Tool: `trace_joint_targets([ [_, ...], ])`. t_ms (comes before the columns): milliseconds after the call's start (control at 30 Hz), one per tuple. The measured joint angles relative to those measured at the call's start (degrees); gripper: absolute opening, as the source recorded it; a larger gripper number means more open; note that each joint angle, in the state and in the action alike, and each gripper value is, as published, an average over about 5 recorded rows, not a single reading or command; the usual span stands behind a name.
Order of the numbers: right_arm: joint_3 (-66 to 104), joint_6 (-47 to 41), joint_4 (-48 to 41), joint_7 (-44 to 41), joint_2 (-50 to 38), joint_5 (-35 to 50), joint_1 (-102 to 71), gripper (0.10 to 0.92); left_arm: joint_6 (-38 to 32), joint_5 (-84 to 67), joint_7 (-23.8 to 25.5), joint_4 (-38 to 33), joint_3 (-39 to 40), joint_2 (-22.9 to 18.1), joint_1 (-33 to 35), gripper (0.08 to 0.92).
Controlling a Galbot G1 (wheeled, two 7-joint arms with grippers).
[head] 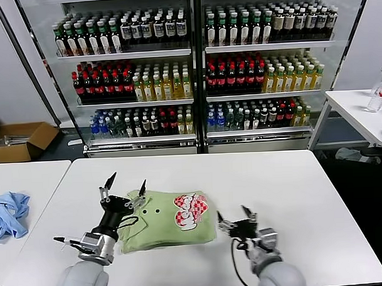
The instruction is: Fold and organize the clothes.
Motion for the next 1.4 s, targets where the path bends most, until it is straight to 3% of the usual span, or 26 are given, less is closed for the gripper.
trace_joint_targets([
  [267,-5.0,-0.8,-7.6,0.2,3.0,1.6,6.7,0.793,-1.9,1.9,1.7,1.1,-2.1,0.9,0.2,0.823],
  [700,-8.3,-0.4,-12.7,0.4,4.4,4.9,10.2,0.438,-3.7,2.8,2.8,2.8,-3.2,1.4,0.5,0.823],
  [1033,-6.3,0.0,-9.1,0.5,2.3,4.3,8.3,0.163,-5.2,3.2,3.0,4.4,-3.6,1.4,0.8,0.823],
  [1400,3.7,1.2,-2.2,-0.7,-2.8,-0.8,0.1,0.138,-6.4,1.8,1.9,6.5,-2.2,0.2,0.5,0.823],
])
